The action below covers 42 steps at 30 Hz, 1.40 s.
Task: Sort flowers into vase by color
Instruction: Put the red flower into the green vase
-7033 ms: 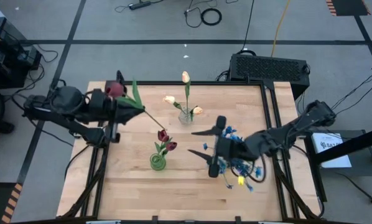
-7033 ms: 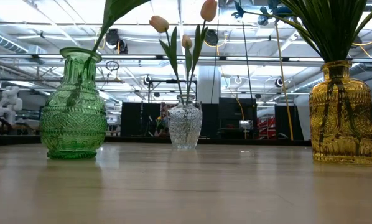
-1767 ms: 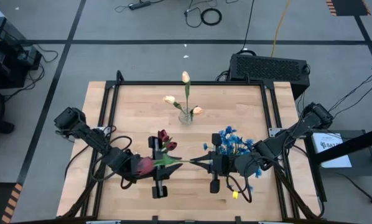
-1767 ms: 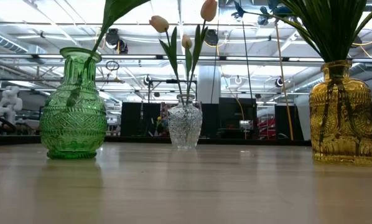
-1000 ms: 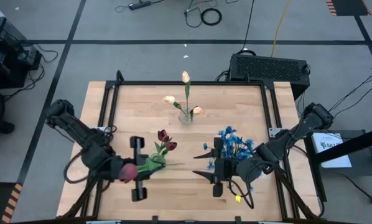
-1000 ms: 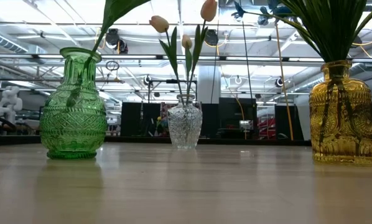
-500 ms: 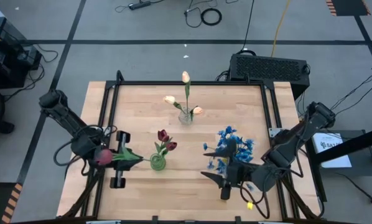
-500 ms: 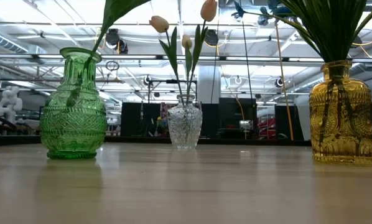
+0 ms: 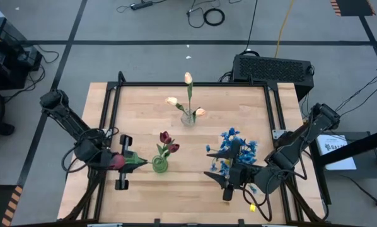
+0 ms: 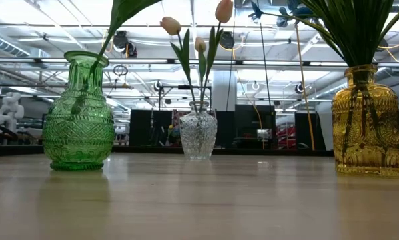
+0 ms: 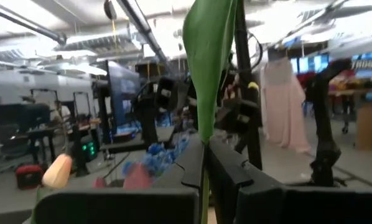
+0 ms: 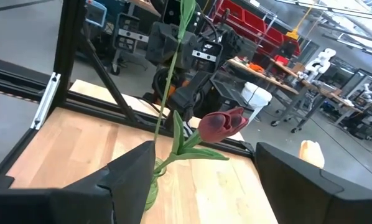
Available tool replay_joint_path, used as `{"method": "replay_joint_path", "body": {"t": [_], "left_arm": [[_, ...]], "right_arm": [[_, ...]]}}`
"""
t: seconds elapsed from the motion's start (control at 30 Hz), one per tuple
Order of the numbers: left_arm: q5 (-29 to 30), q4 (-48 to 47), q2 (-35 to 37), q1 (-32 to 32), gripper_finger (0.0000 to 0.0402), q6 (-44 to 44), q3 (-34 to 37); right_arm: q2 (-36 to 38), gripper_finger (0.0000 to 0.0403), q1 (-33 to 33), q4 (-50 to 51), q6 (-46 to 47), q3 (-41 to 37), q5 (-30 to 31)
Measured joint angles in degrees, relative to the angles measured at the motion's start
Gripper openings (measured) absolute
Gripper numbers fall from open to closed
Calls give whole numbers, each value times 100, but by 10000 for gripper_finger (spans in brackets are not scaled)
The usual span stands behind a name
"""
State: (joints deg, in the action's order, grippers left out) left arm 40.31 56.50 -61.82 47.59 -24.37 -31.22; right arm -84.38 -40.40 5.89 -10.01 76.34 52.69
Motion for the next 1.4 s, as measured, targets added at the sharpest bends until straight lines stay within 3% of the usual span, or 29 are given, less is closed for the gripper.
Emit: {"method": "replay_joint_path", "body": {"t": [0.37, 0.67, 0.8, 1.1, 1.4], "left_arm": [[889, -1134, 285, 470, 15, 191, -2], [986, -1667, 269, 413, 15, 746, 13], [1224, -1409, 260, 413, 15, 794, 301], [1260, 324, 260, 310, 15, 456, 1261], [905, 460, 256, 59, 15, 733, 1613]], "right_arm": [[0, 269, 0, 120, -14, 0, -2], [0, 270, 7, 120, -38, 0, -2], [0, 270, 7, 120, -108, 0, -2], [0, 270, 31, 79, -246, 0, -10], [0, 270, 46, 79, -248, 0, -24]]}}
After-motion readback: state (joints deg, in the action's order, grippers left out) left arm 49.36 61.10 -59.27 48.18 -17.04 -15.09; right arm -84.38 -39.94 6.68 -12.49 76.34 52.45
